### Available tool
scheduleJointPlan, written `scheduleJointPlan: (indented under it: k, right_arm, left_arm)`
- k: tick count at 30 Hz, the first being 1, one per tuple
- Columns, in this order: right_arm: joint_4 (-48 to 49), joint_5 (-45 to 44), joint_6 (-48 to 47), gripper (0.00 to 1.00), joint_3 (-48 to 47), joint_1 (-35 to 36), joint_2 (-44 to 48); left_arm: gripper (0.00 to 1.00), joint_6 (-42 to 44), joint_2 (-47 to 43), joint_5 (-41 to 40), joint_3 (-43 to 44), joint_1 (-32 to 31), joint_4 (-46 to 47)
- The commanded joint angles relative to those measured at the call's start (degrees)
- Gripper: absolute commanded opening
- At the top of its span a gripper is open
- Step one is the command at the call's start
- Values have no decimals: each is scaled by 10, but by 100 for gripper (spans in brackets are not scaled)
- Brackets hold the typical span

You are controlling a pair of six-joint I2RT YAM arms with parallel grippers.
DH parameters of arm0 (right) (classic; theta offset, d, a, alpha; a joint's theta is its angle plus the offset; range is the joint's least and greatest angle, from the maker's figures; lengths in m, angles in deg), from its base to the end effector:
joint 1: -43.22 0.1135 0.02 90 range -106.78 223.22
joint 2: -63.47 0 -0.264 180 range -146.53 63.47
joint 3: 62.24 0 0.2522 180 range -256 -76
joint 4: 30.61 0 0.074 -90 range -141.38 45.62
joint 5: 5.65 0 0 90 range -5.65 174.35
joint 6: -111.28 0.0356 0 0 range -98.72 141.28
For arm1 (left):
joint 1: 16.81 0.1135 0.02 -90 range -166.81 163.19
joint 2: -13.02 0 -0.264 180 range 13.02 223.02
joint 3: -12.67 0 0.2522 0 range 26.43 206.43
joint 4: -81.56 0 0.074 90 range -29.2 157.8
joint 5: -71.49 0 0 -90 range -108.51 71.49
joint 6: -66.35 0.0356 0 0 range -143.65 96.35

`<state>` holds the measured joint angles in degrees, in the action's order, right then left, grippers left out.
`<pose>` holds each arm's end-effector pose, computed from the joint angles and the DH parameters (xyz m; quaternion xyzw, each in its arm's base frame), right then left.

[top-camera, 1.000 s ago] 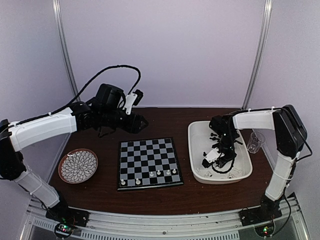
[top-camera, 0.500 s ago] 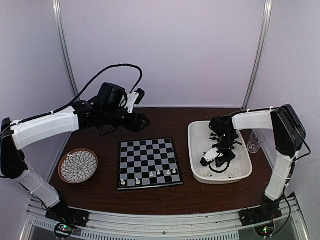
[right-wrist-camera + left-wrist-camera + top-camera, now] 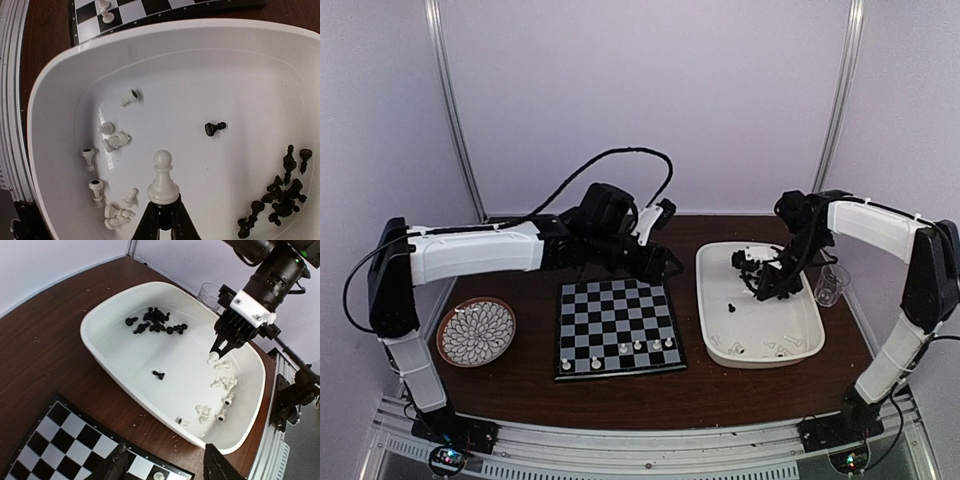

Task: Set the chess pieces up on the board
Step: Pick up the chess pile from the storage box, then pass from the right arm to the left

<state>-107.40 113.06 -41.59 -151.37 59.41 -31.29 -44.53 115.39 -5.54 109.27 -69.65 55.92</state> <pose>0.2898 0.1020 0.2475 -0.6279 0.7351 0.2018 0.1568 0.2475 -0.3397 0.2894 0.2917 0.8178 -0.3704 0.3299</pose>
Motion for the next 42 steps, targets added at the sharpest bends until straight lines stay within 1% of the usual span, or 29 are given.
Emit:
scheduleJointPlan:
  k: [1,3,6,9,14,18,23,27,32,37,42]
  right_arm:
    - [-18,98,91,9,-27,0,21]
    - [-19,124,108,9,-36,0,27]
    - [-11,151,126,9,-42,0,36]
    - [-2,157,132,9,-42,1,41]
    - [2,151,132,10,-37,9,42]
    - [8,142,128,9,-27,19,50]
    - [7,140,130,10,-30,22,50]
    - [9,141,130,9,-33,21,48]
    - [10,140,130,10,-36,21,45]
    - [10,139,131,10,-38,21,44]
    - [9,136,130,10,-39,22,44]
  left_arm:
    - [52,-60,53,105,19,-1,110]
    - [52,-83,80,145,33,-1,142]
    - [53,-101,122,194,70,-5,159]
    - [54,-124,152,214,98,-6,180]
    - [53,-156,203,243,158,-6,187]
    - [52,-162,239,257,208,-6,151]
    - [46,-165,259,275,237,-7,132]
    - [45,-170,272,283,256,-7,109]
    - [36,-171,280,296,268,-7,106]
    - [34,-174,291,312,281,-6,105]
    - [28,-176,305,321,302,-7,94]
